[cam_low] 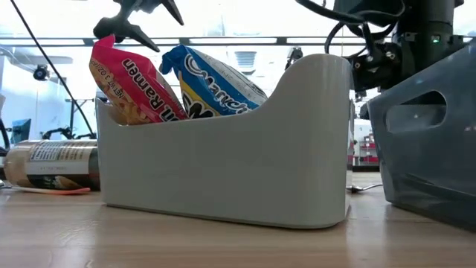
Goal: Pick & Place Food Item
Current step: Put the yellow spoon into the black bin
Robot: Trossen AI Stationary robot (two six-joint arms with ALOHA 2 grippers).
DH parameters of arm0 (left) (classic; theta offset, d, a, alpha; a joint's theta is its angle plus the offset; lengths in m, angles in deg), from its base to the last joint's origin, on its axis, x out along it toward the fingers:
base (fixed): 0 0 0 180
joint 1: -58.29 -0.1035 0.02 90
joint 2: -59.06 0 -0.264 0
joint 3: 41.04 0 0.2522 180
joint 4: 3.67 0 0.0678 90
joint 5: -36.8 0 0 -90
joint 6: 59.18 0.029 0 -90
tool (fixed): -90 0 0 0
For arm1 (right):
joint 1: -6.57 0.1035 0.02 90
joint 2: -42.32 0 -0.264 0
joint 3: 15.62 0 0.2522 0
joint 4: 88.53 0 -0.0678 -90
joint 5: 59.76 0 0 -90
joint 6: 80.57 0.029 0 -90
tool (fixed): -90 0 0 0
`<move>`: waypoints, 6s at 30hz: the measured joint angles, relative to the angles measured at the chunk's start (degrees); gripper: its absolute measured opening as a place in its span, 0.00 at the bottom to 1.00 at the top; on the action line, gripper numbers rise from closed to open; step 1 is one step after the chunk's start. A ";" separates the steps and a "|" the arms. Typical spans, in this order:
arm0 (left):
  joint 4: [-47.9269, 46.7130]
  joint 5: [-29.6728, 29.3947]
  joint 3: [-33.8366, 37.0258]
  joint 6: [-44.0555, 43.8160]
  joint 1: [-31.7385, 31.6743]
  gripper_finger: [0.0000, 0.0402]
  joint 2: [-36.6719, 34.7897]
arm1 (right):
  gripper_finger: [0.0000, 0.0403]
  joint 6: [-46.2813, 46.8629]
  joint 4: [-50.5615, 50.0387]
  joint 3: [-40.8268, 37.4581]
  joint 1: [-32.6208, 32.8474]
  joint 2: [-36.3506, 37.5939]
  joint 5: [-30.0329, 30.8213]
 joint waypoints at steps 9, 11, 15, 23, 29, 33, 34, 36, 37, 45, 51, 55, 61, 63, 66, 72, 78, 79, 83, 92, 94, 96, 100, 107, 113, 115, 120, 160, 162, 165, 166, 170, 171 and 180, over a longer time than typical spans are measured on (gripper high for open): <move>-0.48 2.07 0.00 0.82 0.00 0.79 0.00 | 0.62 -0.62 -0.26 1.23 -0.02 -1.35 0.03; -0.48 2.07 0.02 0.94 0.00 0.79 0.00 | 0.62 -0.48 -0.13 1.17 -0.02 -1.11 -0.97; -0.50 2.07 0.04 1.97 0.00 0.79 0.00 | 0.62 -0.81 0.00 1.01 -0.20 -1.03 -4.10; -0.53 2.14 0.07 2.59 0.00 0.79 -0.02 | 0.62 2.60 -0.23 1.20 -2.06 0.31 -5.50; -1.48 2.29 0.09 2.60 0.00 0.79 -0.02 | 0.62 6.47 -0.26 2.73 -3.98 0.47 -7.70; -1.91 2.29 0.09 2.59 0.00 0.79 -0.02 | 0.62 12.48 -0.40 2.89 -6.11 -0.11 -9.96; -1.90 2.29 0.09 2.60 0.00 0.79 -0.02 | 0.62 14.51 -0.41 2.89 -6.61 -0.22 -10.22; -1.90 2.29 0.09 2.60 0.00 0.79 -0.02 | 0.62 17.30 -0.52 2.89 -7.30 -0.29 -10.37; -1.90 2.29 0.09 2.60 0.00 0.79 -0.02 | 0.62 17.64 -0.48 2.89 -7.51 -0.40 -10.41; -1.88 2.27 0.09 3.83 -0.15 0.79 -0.02 | 0.62 22.40 -0.67 2.89 -7.78 -2.99 -10.44; -1.86 2.27 0.09 4.12 -0.58 0.79 -0.02 | 0.62 25.17 -0.68 2.91 -7.87 -3.99 -9.75; -1.86 2.27 0.09 4.39 -1.01 0.79 -0.02 | 0.62 27.00 -0.96 2.98 -7.89 -5.18 -9.58; -1.82 2.29 0.09 5.64 -1.25 0.79 -0.02 | 0.62 28.96 -1.96 3.74 -7.96 -6.94 -9.67; -1.84 2.27 0.09 5.64 -1.28 0.79 -0.02 | 0.62 29.15 -3.44 4.72 -7.94 -7.52 -8.61; -1.86 2.27 0.09 5.96 -1.50 0.79 -0.02 | 0.62 29.03 -7.40 6.52 -8.06 -8.43 -5.48; -1.92 2.27 0.10 6.60 -1.66 0.79 -0.02 | 0.62 26.42 -12.77 9.50 -10.05 -11.00 -2.47; -3.03 2.71 0.09 6.73 -1.66 0.79 -0.07 | 0.62 24.42 -13.49 10.77 -11.52 -11.73 -1.59; -3.32 2.71 0.10 6.73 -1.66 0.79 -0.07 | 0.61 24.16 -13.39 10.78 -11.85 -11.60 -1.48; -3.45 2.73 0.11 7.15 -1.66 0.79 -0.07 | 0.50 23.19 -12.49 10.14 -13.15 -11.40 -1.17; -3.46 2.82 0.11 7.15 -1.66 0.79 -0.07 | 0.14 20.36 -9.58 8.97 -13.62 -11.23 -1.87; -3.48 3.13 0.10 7.15 -1.66 0.79 -0.07 | 0.07 19.86 -9.29 8.95 -13.61 -11.23 -1.89; -3.48 3.14 0.09 7.15 -1.66 0.79 -0.07 | 0.06 19.47 -9.05 8.95 -13.62 -11.20 -1.96; -3.48 3.14 0.11 7.15 -1.66 0.79 -0.07 | 0.06 18.75 -8.94 8.90 -13.62 -11.19 -2.17; -3.51 4.00 0.10 7.15 -1.66 0.79 -0.07 | 0.05 16.92 -8.20 9.08 -13.83 -9.22 -0.91; -3.54 4.59 0.09 7.79 -1.66 0.79 -0.14 | 0.05 17.25 -8.67 9.27 -13.47 -2.94 -1.56; -3.54 4.93 0.10 9.05 -1.66 0.79 -0.18 | 0.05 17.77 -8.91 9.28 -13.06 -0.05 -1.61; -3.08 6.14 0.00 11.73 -1.64 0.79 -0.39 | 0.05 18.23 -9.42 10.43 -9.51 7.07 -1.24; -0.39 10.81 0.00 17.25 -1.66 0.79 -4.24 | 0.05 51.47 -7.11 19.47 19.26 -5.08 -0.84; -0.46 11.07 0.00 17.25 -1.66 0.79 -4.34 | 0.05 53.16 -7.71 18.00 19.43 -5.08 -0.34; -0.83 11.08 0.00 17.26 -1.66 0.79 -4.61 | 0.05 53.85 -7.54 16.53 19.52 -4.63 0.53; -0.79 11.06 0.00 17.25 -1.66 0.79 -4.63 | 0.05 53.59 -7.57 16.24 19.52 -4.57 0.53; -0.87 11.07 0.00 17.27 -1.66 0.79 -4.72 | 0.05 50.94 -6.12 15.15 19.52 -4.89 0.34; -0.87 11.07 0.00 17.27 -1.66 0.79 -4.72 | 0.05 50.32 -5.75 14.87 19.52 -4.98 0.19; -0.92 11.03 0.00 17.68 -1.66 0.79 -4.72 | 0.05 42.59 -2.82 10.38 19.25 -4.96 0.31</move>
